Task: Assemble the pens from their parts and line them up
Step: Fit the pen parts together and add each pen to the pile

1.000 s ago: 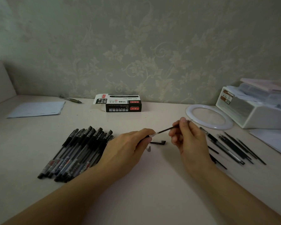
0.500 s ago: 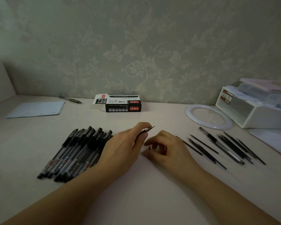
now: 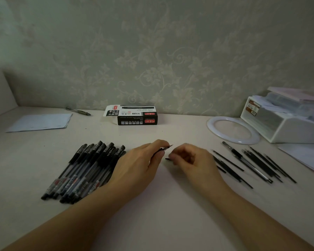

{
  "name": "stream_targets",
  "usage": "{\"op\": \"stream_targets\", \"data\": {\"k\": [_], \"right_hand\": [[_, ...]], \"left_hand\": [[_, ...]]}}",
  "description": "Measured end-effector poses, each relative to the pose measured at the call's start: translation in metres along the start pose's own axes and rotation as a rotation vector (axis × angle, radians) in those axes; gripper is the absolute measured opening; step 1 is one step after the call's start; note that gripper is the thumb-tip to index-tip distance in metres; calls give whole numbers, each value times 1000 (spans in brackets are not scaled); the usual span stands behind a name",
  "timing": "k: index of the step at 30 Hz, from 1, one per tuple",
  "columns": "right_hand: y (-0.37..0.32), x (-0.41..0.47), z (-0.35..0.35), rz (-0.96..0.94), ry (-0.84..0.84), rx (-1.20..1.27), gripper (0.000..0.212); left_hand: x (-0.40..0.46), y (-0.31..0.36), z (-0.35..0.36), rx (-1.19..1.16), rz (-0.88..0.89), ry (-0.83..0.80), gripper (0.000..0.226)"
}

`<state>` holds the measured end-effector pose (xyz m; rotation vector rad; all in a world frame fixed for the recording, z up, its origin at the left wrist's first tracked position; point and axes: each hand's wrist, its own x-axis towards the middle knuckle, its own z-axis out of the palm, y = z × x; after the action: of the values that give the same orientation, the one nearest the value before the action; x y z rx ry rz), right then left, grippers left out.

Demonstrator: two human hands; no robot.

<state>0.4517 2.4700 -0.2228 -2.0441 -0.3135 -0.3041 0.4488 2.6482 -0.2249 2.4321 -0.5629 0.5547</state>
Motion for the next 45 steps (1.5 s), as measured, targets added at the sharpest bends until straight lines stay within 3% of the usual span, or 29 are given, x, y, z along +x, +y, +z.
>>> {"op": "stream_targets", "data": {"k": [3, 6, 9, 18, 27, 33, 38, 40, 45], "right_hand": [[1, 4, -7, 94, 133, 241, 5], [-3, 3, -8, 83, 63, 348, 2], [-5, 1, -6, 53, -23, 369, 5], [-3, 2, -8, 71, 29, 392, 4], [0, 3, -7, 28, -70, 345, 15], [3, 2, -6, 48, -104, 310, 3], [1, 0, -3, 45, -67, 101, 41], [-1, 1, 0, 49, -47, 97, 46], [3, 3, -2, 6, -98, 94, 13]], "left_hand": [[0, -2, 1, 17, 12, 3, 20], [-1, -2, 2, 17, 33, -12, 20], [-1, -1, 1, 14, 60, -16, 18], [-1, -1, -1, 33, 40, -20, 19], [-1, 0, -4, 46, 75, -50, 15], [2, 0, -7, 89, 182, -45, 25], [3, 3, -6, 94, 217, -29, 24], [2, 3, -4, 97, 198, -20, 24], [2, 0, -3, 41, 141, -12, 19]]}}
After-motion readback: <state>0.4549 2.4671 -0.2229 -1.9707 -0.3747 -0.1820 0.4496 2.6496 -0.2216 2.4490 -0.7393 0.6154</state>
